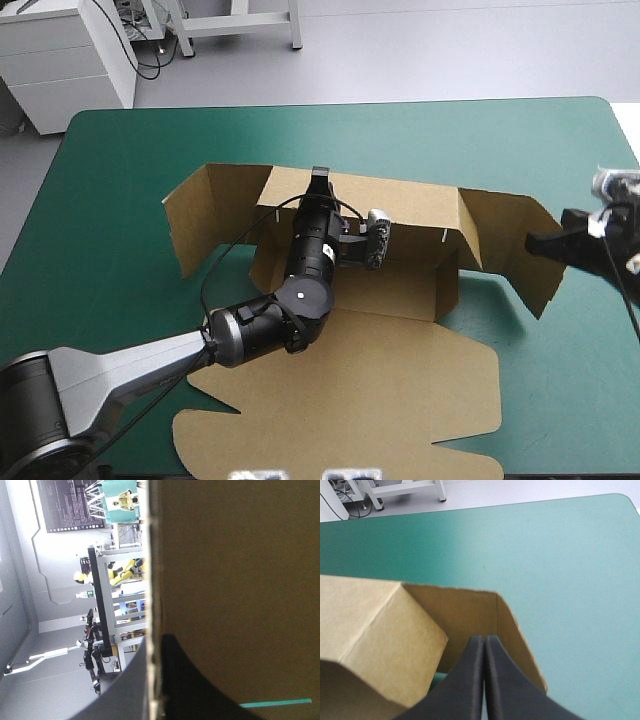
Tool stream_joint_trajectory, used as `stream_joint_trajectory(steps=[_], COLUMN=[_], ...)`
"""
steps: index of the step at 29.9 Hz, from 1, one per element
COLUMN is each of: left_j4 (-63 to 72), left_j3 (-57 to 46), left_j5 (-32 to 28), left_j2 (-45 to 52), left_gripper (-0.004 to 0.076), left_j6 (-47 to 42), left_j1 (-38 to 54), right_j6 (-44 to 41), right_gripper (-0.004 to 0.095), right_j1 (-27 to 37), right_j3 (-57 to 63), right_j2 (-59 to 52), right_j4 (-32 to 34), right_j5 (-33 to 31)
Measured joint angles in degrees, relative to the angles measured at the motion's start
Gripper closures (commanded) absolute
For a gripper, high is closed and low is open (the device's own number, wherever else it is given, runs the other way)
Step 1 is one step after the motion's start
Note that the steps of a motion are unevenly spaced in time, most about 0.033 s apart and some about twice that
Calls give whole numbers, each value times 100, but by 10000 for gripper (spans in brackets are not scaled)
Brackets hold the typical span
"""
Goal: Fold the box
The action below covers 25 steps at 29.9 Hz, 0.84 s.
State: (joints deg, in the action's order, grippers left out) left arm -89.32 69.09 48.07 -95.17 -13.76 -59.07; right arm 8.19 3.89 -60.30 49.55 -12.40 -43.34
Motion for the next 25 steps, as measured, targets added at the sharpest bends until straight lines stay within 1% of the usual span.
stream_joint_trajectory(steps=[4,9,15,19,25], left_j4=[-19,-41,-41,-41,-42], left_j3=[0,-6,-6,-6,-6], left_j5=[63,63,63,63,63], left_j2=[0,0,0,0,0], left_gripper=[731,731,731,731,731], left_j6=[0,0,0,0,0], left_j1=[0,0,0,0,0], right_j6=[186,376,424,465,777], right_gripper=[922,922,922,922,922], right_j1=[0,0,0,0,0], right_j3=[-958,-1948,-2511,-2524,-2505], right_j2=[1093,2373,3506,3913,3985], right_j4=[-74,-327,-422,-620,-947], right_j5=[-206,-380,-518,-669,-1063])
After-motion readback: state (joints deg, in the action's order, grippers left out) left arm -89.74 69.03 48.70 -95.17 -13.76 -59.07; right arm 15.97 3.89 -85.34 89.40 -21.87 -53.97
